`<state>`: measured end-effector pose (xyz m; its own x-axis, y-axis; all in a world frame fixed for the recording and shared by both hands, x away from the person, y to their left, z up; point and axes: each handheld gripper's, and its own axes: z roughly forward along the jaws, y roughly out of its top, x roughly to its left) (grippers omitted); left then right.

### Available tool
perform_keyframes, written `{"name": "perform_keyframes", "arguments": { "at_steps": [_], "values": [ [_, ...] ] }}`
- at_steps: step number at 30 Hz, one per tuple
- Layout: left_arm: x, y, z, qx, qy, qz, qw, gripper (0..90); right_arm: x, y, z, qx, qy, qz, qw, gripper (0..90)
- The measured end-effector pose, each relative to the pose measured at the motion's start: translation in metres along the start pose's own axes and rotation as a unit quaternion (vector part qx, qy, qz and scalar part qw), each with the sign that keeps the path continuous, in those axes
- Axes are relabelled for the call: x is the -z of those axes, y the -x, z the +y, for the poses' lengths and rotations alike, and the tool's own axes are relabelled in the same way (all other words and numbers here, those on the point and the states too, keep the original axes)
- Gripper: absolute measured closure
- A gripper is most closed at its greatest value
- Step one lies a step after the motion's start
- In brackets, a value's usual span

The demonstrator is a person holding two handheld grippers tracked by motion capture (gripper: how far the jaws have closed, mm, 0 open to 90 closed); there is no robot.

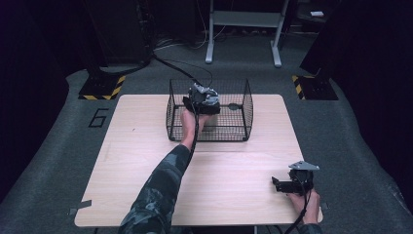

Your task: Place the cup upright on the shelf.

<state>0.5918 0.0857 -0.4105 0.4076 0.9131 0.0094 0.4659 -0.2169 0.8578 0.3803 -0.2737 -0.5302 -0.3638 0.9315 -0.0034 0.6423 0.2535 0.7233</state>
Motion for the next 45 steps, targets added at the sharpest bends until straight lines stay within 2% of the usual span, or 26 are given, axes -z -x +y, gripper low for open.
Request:
{"name": "perform_keyframes", "arguments": {
  "at_steps": [20,24,28,35,39,43,45],
  "values": [
    [0.003,-0.001,-0.004,-0.001,0.014,-0.004,0.9999,3.4,0.0,0.0,0.0,0.0,-0.002,0.0,1.0,0.2],
    [0.004,-0.002,-0.004,0.0,0.004,-0.004,1.0,0.2,0.0,0.0,0.0,0.001,-0.002,0.0,1.0,0.1],
    [0.01,-0.001,-0.002,-0.004,0.006,-0.01,0.9999,0.0,0.0,0.0,0.0,0.001,-0.002,0.0,1.0,0.1],
    [0.022,-0.002,-0.001,-0.012,-0.004,-0.017,0.9998,0.0,0.0,0.0,0.0,0.0,0.0,0.0,1.0,0.1],
    [0.033,-0.003,-0.001,-0.017,-0.012,-0.02,0.9996,0.0,0.0,0.0,0.0,0.001,-0.002,0.0,1.0,0.1],
    [0.048,-0.007,-0.002,-0.01,-0.009,-0.027,0.9995,0.0,0.0,0.0,0.0,0.0,-0.002,0.0,1.0,0.1],
    [0.056,-0.009,-0.002,-0.015,-0.009,-0.03,0.9994,0.1,0.0,0.0,0.0,0.0,-0.001,0.001,1.0,0.2]
  ]
}}
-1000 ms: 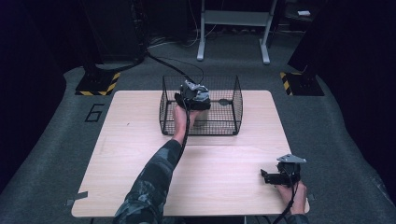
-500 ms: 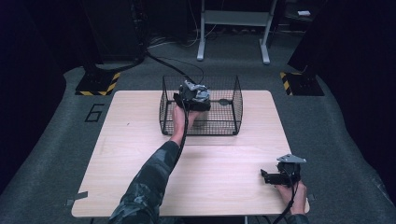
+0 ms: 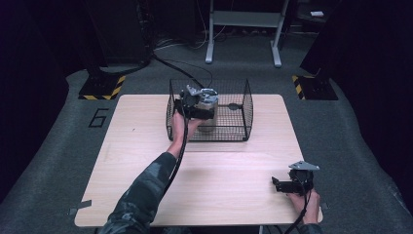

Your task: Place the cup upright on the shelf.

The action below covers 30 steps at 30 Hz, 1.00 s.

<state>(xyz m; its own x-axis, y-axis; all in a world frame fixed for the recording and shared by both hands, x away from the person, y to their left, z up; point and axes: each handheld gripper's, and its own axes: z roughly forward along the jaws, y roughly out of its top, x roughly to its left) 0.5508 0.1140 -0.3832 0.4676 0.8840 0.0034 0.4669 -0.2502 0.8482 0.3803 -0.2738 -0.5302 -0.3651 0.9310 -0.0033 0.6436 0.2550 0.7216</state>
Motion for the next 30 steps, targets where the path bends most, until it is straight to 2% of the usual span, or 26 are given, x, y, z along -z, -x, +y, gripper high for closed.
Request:
{"name": "perform_keyframes", "arguments": {
  "at_steps": [4,9,11,17,24,30],
  "values": [
    [0.017,-0.003,-0.001,-0.005,-0.005,-0.011,0.9999,0.1,0.0,0.0,0.0,0.0,0.001,0.0,1.0,0.1],
    [0.037,-0.002,-0.002,-0.021,-0.011,-0.019,0.9995,0.2,0.0,0.0,0.0,0.0,0.001,0.0,1.0,0.1],
    [0.046,-0.002,-0.004,-0.035,-0.015,-0.02,0.999,0.3,0.0,0.0,0.0,0.0,0.001,0.0,1.0,0.1],
    [0.067,-0.001,-0.01,-0.054,-0.02,-0.03,0.9979,0.5,0.0,0.0,0.0,0.0,0.001,0.0,1.0,0.1],
    [0.089,-0.007,-0.027,-0.059,-0.024,-0.039,0.9972,0.6,0.0,0.0,0.0,-0.001,0.001,0.0,1.0,0.1],
    [0.108,-0.014,-0.043,-0.068,-0.027,-0.034,0.9968,0.5,0.0,0.0,0.0,-0.001,0.0,-0.001,1.0,0.1]
  ]
}}
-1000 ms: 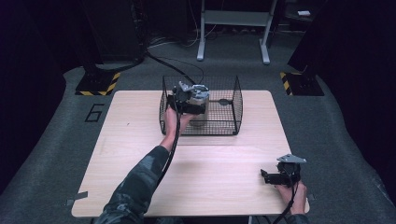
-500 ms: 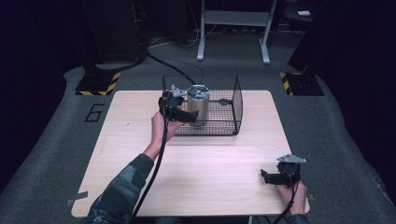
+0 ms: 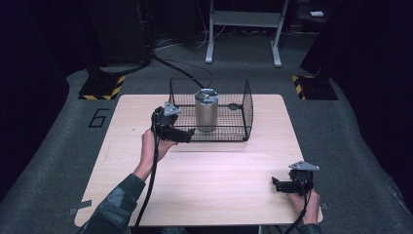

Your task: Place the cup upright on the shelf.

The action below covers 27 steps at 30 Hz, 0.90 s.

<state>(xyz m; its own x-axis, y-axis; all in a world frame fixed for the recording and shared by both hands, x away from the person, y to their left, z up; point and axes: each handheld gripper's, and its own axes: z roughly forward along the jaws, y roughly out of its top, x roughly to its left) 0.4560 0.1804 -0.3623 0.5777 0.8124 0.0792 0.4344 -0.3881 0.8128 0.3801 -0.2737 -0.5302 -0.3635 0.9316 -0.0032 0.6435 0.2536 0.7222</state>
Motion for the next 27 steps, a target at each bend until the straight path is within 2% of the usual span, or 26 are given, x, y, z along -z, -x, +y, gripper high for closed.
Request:
{"name": "perform_keyframes", "arguments": {
  "at_steps": [6,14,17,23,27],
  "values": [
    [0.02,-0.006,-0.019,0.003,0.003,0.003,1.0,0.2,0.0,0.0,0.0,0.0,0.001,0.0,1.0,0.1],
    [0.036,-0.017,-0.052,0.015,-0.011,0.011,0.9998,0.2,0.0,0.0,0.0,-0.001,-0.001,0.0,1.0,0.1],
    [0.041,-0.022,-0.067,0.024,-0.019,0.012,0.9995,0.2,0.0,0.0,0.0,0.0,0.001,0.0,1.0,0.1],
    [0.047,-0.032,-0.096,0.037,-0.034,0.031,0.9983,0.1,0.0,0.0,0.0,-0.001,-0.001,0.0,1.0,0.2],
    [0.049,-0.039,-0.116,0.06,-0.037,0.041,0.9967,0.1,0.0,0.0,0.0,0.0,-0.001,0.0,1.0,0.2]
  ]
}}
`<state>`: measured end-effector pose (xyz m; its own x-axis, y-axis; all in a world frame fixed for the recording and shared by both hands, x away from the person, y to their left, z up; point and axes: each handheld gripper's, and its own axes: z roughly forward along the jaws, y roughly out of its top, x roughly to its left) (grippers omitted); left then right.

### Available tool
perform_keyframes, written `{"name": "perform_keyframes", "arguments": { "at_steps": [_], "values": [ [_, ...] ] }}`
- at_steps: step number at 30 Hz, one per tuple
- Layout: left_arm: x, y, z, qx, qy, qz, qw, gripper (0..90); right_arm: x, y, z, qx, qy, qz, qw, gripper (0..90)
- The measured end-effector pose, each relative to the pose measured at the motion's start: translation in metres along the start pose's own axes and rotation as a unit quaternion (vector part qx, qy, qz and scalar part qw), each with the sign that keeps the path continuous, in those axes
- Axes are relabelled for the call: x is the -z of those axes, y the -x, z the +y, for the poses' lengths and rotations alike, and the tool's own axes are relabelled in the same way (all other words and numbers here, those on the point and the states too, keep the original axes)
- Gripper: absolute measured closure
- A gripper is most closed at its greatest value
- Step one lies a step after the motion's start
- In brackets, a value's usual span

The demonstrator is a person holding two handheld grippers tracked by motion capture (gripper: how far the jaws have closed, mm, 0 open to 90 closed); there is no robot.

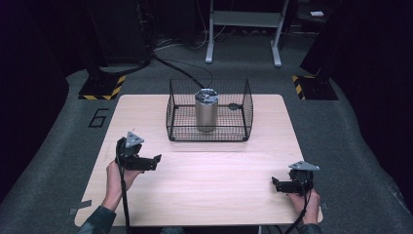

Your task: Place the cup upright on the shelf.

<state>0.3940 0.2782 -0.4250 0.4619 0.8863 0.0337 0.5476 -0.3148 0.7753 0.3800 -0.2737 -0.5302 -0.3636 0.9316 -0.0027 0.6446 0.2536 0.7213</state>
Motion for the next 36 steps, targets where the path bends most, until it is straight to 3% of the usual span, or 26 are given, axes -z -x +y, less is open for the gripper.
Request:
{"name": "perform_keyframes", "arguments": {
  "at_steps": [9,19,28,31,36],
  "values": [
    [-0.011,-0.018,-0.049,0.042,-0.019,0.021,0.9987,0.1,0.0,0.0,0.0,0.001,-0.001,0.0,1.0,0.1],
    [-0.021,-0.038,-0.093,0.087,-0.026,0.047,0.9948,0.1,0.0,0.0,0.0,0.0,0.0,0.0,1.0,0.1],
    [-0.032,-0.05,-0.112,0.101,-0.035,0.059,0.9926,0.1,0.0,0.0,0.0,0.002,-0.001,0.0,1.0,0.2],
    [-0.033,-0.05,-0.114,0.097,-0.032,0.073,0.9921,0.1,0.0,0.0,0.0,0.002,-0.001,0.0,1.0,0.1],
    [-0.034,-0.05,-0.113,0.089,-0.039,0.076,0.9923,0.0,-0.001,-0.001,0.0,-0.001,0.001,-0.001,1.0,0.0]
  ]
}}
